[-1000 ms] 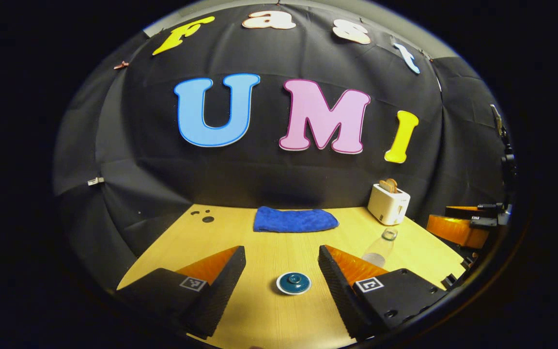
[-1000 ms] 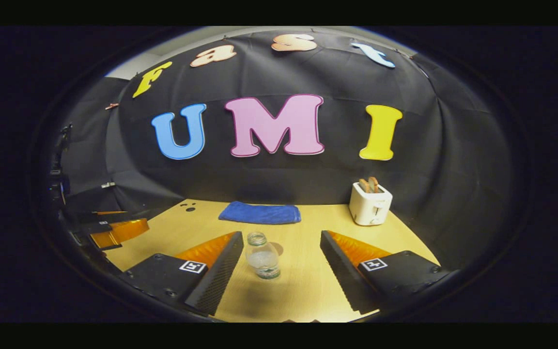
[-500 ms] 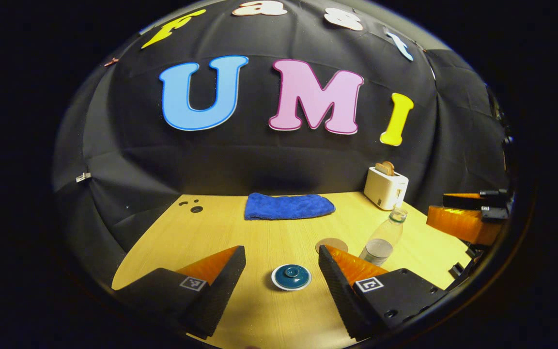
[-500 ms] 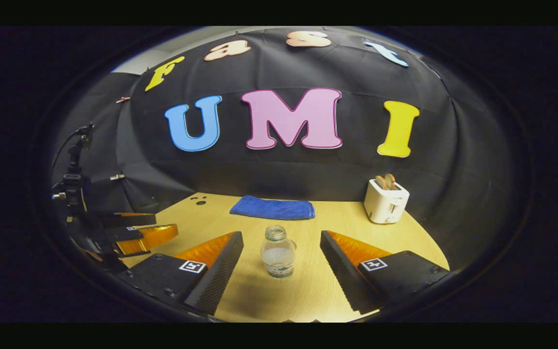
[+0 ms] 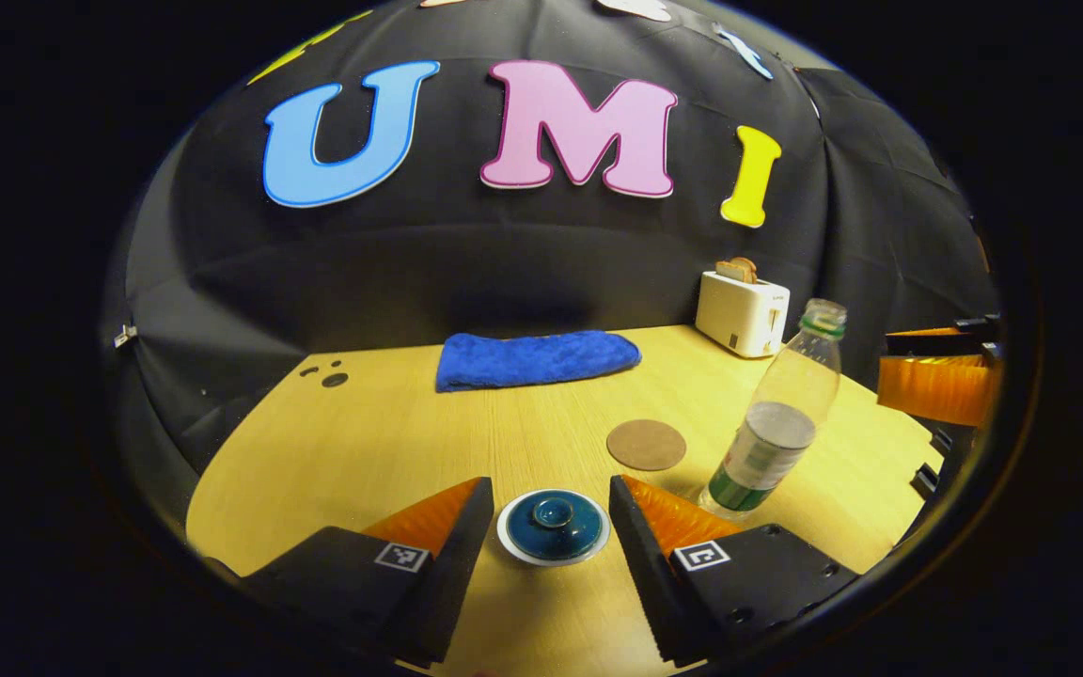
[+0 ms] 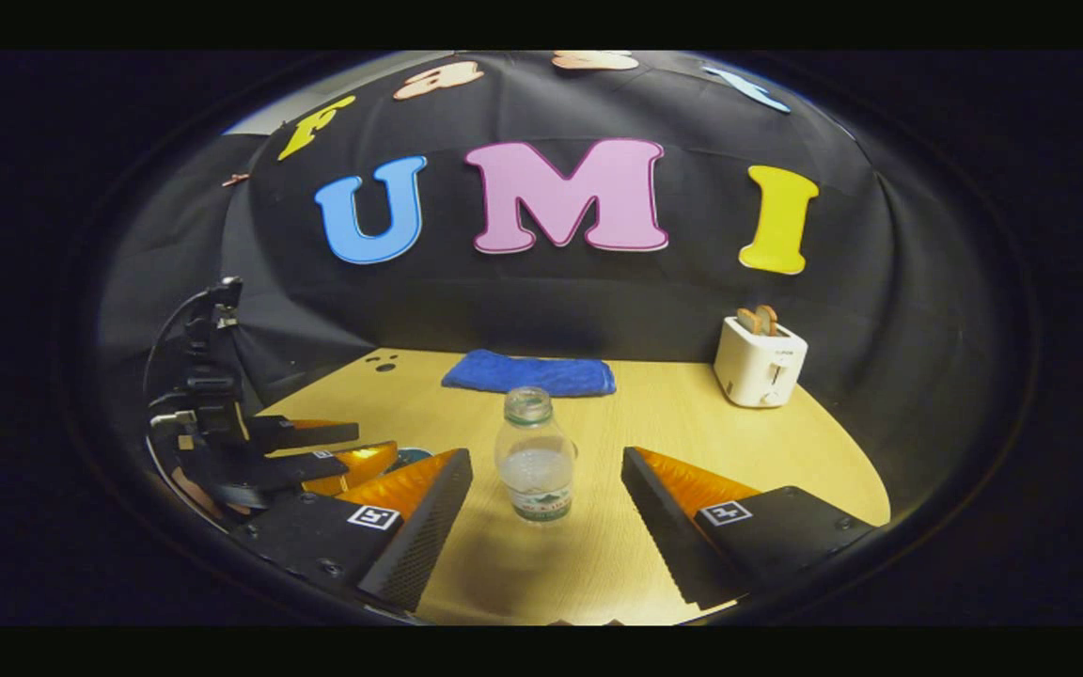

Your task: Open the teacup lid with one hand, grasp the water bottle and pour water into the teacup with the other hand; after pouring, place the water bottle on the coaster and then close the teacup lid.

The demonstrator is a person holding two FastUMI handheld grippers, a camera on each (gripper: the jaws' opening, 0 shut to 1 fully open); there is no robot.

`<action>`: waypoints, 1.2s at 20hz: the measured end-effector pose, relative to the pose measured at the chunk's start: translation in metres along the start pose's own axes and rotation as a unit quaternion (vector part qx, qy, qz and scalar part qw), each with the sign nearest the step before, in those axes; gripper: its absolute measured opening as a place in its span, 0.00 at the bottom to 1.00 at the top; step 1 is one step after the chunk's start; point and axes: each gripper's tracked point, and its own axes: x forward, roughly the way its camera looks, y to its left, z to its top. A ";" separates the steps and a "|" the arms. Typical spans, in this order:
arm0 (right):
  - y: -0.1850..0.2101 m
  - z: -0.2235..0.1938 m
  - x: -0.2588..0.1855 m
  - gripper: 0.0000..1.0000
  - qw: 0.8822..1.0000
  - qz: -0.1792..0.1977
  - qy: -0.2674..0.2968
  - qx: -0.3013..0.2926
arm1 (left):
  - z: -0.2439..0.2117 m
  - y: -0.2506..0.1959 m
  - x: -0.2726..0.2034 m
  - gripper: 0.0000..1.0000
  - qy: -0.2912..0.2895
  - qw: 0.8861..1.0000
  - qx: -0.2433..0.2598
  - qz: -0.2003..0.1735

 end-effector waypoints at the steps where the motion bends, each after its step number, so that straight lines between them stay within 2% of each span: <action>1: -0.002 -0.008 0.003 0.99 1.000 -0.001 0.006 0.003 | -0.004 0.001 0.006 0.80 0.000 1.000 0.005 0.001; 5: 0.001 -0.025 0.009 0.99 1.000 -0.003 0.020 0.006 | -0.012 0.001 0.023 0.77 -0.001 1.000 0.005 -0.003; 6: 0.002 -0.027 0.010 0.99 1.000 -0.003 0.020 0.004 | -0.014 -0.001 0.024 0.72 -0.002 1.000 0.005 -0.007; 11: 0.010 -0.028 0.016 0.99 1.000 -0.003 0.018 0.002 | -0.025 -0.007 0.028 0.63 0.007 1.000 0.022 -0.015; 13: 0.011 -0.031 0.018 0.99 1.000 -0.004 0.018 0.003 | -0.031 -0.006 0.030 0.58 0.014 0.999 0.025 -0.014; 14: 0.011 -0.032 0.019 0.99 1.000 -0.005 0.018 0.002 | -0.031 -0.006 0.030 0.50 0.011 0.999 0.027 -0.014; 15: 0.011 -0.032 0.022 0.99 1.000 -0.005 0.017 0.000 | -0.029 -0.007 0.029 0.48 0.009 0.999 0.028 -0.015; 16: 0.011 -0.033 0.023 0.99 1.000 -0.006 0.016 -0.001 | -0.030 -0.008 0.030 0.55 0.009 0.999 0.030 -0.015; 17: 0.011 -0.035 0.024 0.99 1.000 -0.007 0.015 -0.002 | -0.030 -0.008 0.030 0.44 0.007 0.999 0.030 -0.016; 19: 0.013 -0.039 0.028 0.99 1.000 -0.006 0.014 -0.002 | -0.030 -0.007 0.030 0.43 0.006 0.999 0.032 -0.015; 20: 0.014 -0.041 0.030 0.99 1.000 -0.006 0.014 -0.003 | -0.031 -0.007 0.032 0.36 0.009 0.999 0.031 -0.016; 22: 0.016 -0.047 0.035 0.99 1.000 -0.006 0.013 -0.004 | -0.030 -0.007 0.032 0.31 0.007 0.999 0.030 -0.017; 23: 0.016 -0.048 0.038 0.99 1.000 -0.006 0.012 -0.005 | -0.029 -0.007 0.032 0.34 0.007 0.999 0.030 -0.017; 24: 0.018 -0.051 0.041 0.99 1.000 -0.005 0.011 -0.006 | -0.028 -0.007 0.031 0.29 0.004 0.999 0.029 -0.018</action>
